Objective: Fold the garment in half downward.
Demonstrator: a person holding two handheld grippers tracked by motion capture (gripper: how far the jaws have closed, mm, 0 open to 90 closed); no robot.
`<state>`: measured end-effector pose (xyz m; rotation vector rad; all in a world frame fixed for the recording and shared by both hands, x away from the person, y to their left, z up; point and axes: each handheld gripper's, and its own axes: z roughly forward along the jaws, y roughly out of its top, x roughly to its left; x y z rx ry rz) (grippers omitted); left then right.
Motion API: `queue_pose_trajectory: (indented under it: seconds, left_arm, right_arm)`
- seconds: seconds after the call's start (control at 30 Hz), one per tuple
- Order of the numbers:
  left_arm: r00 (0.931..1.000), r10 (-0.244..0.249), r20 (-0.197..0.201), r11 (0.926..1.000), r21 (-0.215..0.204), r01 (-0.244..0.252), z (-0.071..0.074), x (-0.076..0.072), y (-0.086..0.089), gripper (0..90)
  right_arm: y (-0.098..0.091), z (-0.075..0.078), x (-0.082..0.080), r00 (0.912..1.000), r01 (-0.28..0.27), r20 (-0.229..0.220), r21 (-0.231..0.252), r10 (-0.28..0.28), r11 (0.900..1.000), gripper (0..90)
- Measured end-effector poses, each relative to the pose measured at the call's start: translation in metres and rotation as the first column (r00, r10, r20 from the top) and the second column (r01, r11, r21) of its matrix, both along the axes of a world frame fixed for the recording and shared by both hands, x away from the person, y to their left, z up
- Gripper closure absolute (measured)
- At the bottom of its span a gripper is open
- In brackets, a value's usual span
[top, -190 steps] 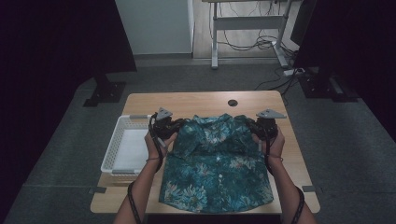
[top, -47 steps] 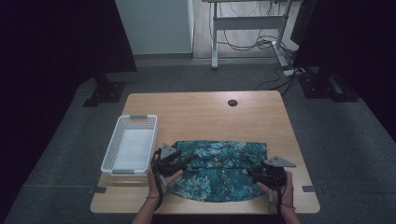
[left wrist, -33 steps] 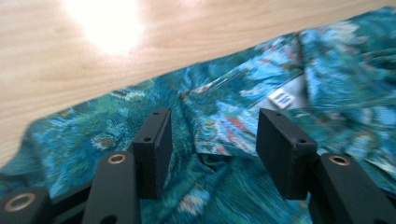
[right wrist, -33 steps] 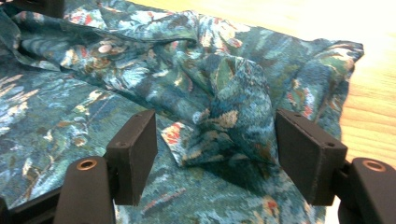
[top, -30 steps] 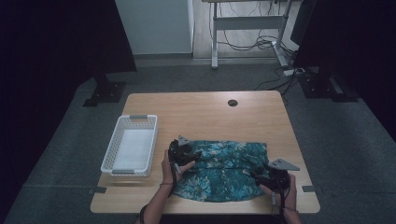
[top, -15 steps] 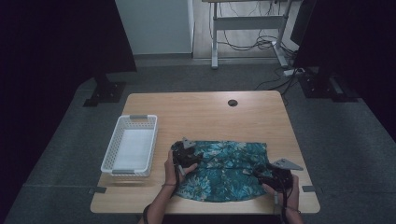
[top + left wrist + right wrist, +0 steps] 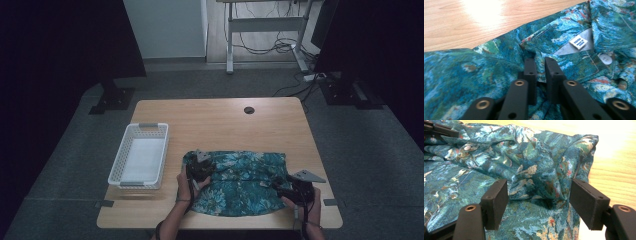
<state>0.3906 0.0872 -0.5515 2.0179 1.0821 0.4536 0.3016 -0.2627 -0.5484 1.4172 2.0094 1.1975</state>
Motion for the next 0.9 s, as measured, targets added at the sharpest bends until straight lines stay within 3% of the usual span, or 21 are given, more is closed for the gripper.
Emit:
queue_pose_trajectory:
  seconds: [0.23, 0.43, 0.67, 0.9]
  left_arm:
    - [0.9999, -0.011, -0.001, 0.9991, -0.041, 0.011, 0.004, -0.001, 0.006, 85.4]
    - [0.9994, -0.022, 0.027, 0.9987, -0.045, 0.023, 0.013, -0.007, 0.006, 85.6]
    - [0.9994, -0.029, 0.022, 0.9974, -0.065, 0.030, 0.013, -0.007, 0.008, 85.5]
    - [0.9977, -0.054, 0.040, 0.9915, -0.116, 0.059, 0.015, -0.012, 0.013, 85.5]
  right_arm:
    - [-0.003, -0.001, 0.002, 1.0000, 0.009, -0.002, 0.004, -0.009, 1.0000, 30.7]
    - [-0.005, 0.000, 0.000, 0.9999, 0.016, 0.001, 0.007, -0.016, 0.9999, 30.8]
    - [-0.005, 0.001, 0.000, 0.9999, 0.014, 0.003, 0.005, -0.014, 0.9999, 30.6]
    - [-0.007, 0.003, -0.001, 0.9999, 0.015, 0.003, 0.015, -0.015, 0.9998, 30.2]
